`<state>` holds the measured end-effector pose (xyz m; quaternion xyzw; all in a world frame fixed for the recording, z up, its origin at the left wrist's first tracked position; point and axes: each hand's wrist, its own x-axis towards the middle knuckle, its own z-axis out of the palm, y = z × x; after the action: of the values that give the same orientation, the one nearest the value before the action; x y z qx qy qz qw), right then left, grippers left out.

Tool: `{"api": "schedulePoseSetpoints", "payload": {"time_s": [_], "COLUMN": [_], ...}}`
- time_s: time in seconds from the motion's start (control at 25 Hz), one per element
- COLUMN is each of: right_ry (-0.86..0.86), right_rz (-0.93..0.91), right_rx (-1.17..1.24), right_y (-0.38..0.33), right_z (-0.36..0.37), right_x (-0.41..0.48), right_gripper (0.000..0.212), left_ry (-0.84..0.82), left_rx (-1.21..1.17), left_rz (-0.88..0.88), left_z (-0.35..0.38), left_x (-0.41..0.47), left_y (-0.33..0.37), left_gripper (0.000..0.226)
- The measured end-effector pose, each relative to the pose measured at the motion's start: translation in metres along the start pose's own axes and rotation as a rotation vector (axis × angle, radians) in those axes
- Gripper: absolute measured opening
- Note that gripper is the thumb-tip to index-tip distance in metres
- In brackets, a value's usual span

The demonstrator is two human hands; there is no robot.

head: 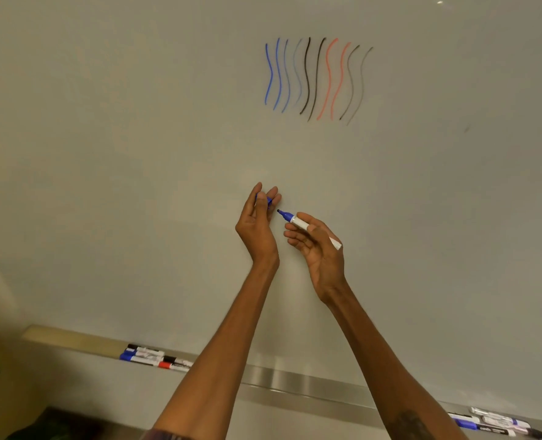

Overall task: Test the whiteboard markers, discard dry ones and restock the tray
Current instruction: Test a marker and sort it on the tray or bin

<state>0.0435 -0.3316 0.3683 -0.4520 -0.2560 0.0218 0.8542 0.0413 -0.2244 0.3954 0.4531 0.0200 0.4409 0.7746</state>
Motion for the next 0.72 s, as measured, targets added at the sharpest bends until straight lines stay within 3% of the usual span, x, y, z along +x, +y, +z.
{"api": "schedulePoseSetpoints", "payload": {"time_s": [0.72], "right_ry": [0.010], "right_rz": [0.122], "right_rx": [-0.068], "right_y": [0.086], "right_z": [0.062], "right_x": [-0.033], "right_gripper": [0.025], "left_ry": [0.160], "left_rx": [-0.006], "left_rz": [-0.100], "left_z": [-0.109], "left_x": [-0.009], "left_y": [-0.006], "left_gripper": [0.024]}}
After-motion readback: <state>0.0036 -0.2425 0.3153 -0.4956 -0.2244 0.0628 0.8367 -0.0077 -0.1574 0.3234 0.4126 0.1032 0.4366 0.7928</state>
